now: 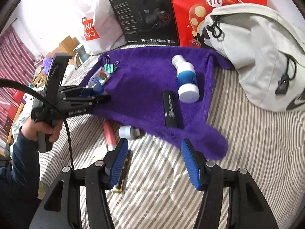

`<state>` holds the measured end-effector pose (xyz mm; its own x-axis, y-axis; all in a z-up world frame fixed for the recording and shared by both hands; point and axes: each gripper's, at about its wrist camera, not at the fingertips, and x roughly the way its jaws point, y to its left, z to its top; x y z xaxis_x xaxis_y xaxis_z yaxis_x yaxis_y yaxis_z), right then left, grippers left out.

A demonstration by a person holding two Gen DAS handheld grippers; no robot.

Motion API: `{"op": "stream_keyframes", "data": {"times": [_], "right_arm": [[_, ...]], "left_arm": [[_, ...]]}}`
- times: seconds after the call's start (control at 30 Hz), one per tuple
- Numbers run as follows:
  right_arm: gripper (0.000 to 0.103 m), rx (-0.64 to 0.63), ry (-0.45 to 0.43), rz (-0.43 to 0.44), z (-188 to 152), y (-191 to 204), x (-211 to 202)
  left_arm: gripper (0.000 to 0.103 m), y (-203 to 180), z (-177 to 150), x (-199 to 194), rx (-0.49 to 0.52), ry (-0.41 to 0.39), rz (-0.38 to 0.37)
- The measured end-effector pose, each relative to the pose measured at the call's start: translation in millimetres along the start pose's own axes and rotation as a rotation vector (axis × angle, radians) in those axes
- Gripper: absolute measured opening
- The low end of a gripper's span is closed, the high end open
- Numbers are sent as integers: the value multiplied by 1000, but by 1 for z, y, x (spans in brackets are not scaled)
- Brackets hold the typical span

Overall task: Organize rigid objects
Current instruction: 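Open the right tool to drop the Horizon tube while the left tool releases the jar, then grasp the white charger plug with the left tool while the right tool grasps the Grand Reserve bottle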

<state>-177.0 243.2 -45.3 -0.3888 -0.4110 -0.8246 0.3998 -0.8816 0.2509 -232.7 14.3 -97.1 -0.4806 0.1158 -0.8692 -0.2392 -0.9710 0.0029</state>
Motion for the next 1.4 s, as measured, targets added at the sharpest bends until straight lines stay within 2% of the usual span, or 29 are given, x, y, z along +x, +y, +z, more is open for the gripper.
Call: {"op": "stream_keyframes", "data": {"times": [0.13,0.3,0.37,0.43,0.67,0.83,1.0,1.13,1.2,1.27,1.33,1.4], "right_arm": [[58,7,6,-4,-15,-2,-7],[59,41,-6,6,-34,-9,-19],[61,53,-11,12,-43,-10,-23],[63,61,-9,13,-51,-11,-26],[63,94,2,-14,-76,-14,-34],[63,116,9,-28,-90,-12,-38],[63,142,18,-24,-104,-9,-33],[63,159,37,-18,-111,-12,-26],[63,169,42,-23,-112,-15,-24],[63,181,47,-24,-114,-19,-22],[63,191,50,-27,-116,-21,-21],[63,194,54,-25,-117,-22,-20]], "left_arm": [[51,7,-5,-9,-60,14,-2],[56,4,-17,-39,-84,-20,22],[69,-4,-25,-56,-69,-46,-2],[72,-18,-36,-69,-39,-81,-43],[72,-68,-63,-72,98,-87,-134],[72,-90,-76,-64,206,-76,-125],[72,-91,-78,-52,212,-58,-158],[59,-95,-79,-40,219,-41,-176],[58,-101,-79,-37,242,-43,-168],[52,-108,-78,-34,280,-52,-152],[45,-111,-77,-34,291,-53,-171],[44,-111,-76,-34,294,-49,-174]]}}
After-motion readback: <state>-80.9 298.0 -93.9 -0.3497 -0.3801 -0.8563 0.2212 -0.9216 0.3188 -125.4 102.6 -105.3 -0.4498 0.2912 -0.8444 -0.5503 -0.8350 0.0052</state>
